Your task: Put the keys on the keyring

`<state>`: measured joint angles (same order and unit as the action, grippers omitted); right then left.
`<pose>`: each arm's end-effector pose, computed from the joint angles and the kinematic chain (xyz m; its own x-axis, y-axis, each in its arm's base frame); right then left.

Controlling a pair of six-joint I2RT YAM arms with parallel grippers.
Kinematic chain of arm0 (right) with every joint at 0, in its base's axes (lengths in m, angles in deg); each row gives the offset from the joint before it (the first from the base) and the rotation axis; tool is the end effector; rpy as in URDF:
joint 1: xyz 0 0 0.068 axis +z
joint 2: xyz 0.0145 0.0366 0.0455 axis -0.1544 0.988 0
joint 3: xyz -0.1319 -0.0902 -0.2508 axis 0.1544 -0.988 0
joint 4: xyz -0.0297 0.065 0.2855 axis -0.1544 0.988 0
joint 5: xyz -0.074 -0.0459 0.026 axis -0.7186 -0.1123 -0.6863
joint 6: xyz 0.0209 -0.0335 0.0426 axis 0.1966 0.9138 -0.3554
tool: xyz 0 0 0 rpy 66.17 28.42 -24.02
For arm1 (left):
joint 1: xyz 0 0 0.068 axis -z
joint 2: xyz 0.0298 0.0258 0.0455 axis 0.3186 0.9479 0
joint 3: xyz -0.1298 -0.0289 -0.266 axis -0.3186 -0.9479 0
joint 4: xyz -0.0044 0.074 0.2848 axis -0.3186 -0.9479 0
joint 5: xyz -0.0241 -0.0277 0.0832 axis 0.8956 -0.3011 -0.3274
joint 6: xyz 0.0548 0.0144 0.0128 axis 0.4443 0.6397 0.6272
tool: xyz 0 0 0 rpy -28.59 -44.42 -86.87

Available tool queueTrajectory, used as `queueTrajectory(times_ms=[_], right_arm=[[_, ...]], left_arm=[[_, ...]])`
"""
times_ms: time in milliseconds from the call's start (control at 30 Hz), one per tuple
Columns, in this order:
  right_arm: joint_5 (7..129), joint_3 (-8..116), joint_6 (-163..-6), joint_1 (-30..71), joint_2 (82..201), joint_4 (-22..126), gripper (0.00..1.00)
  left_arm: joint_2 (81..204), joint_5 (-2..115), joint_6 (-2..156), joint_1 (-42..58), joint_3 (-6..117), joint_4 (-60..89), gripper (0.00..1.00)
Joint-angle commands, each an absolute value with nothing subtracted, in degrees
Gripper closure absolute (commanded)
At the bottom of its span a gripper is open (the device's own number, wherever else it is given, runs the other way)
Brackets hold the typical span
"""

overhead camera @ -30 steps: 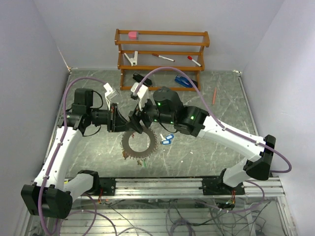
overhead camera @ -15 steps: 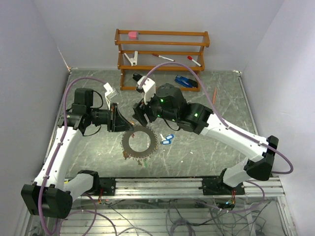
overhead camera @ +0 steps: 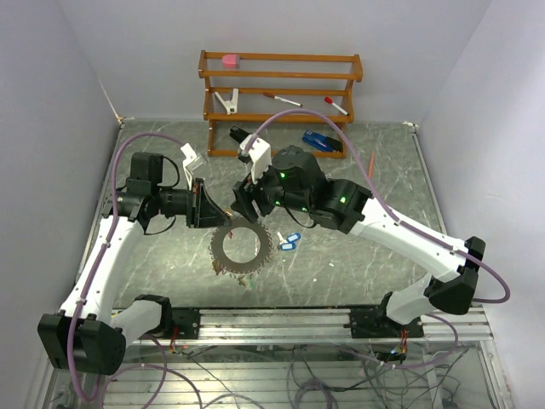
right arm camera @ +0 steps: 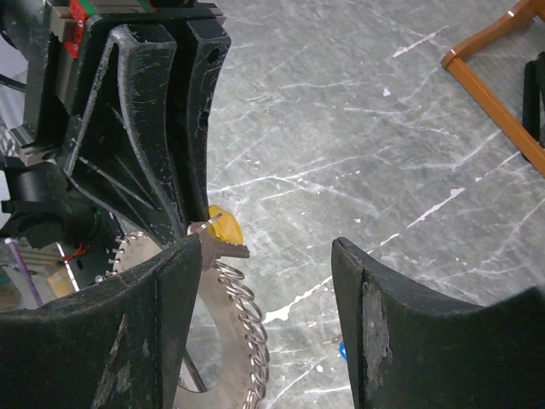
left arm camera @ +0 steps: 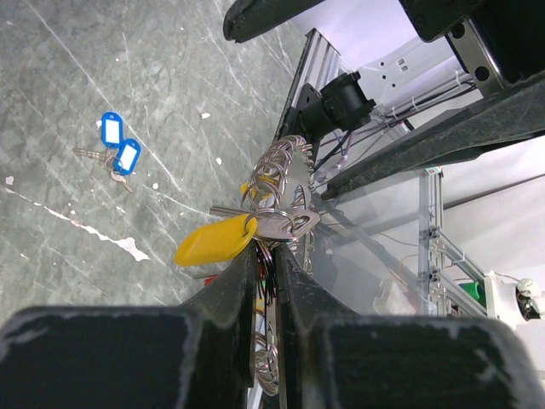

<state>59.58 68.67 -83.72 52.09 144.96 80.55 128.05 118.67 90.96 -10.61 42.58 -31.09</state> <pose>0.1816 0.3256 0.4420 -0.2809 -0.2956 -0.9131 -0.8407 0.5346 0.0856 0.2164 -0.0698 0.3542 -0.6819 0.1079 -0.7234 0.7241 0.2394 -0.6468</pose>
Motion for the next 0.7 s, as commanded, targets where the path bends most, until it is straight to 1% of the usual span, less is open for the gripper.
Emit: queueTrajectory(times_ms=[0,333,667], right_arm=[[61.37,70.39,-84.57,52.20,144.97,81.00,0.38],[63.82,70.58,-84.72,52.70,147.18,80.35,0.39],[63.18,71.45,-84.19,52.86,148.60,81.29,0.39]], left_arm=[[128.25,120.49,91.57,-10.49,44.72,-31.91,0.93],[128.17,120.22,92.62,-10.49,45.26,-33.22,0.93],[128.24,120.50,93.13,-10.49,45.47,-33.54,0.93]])
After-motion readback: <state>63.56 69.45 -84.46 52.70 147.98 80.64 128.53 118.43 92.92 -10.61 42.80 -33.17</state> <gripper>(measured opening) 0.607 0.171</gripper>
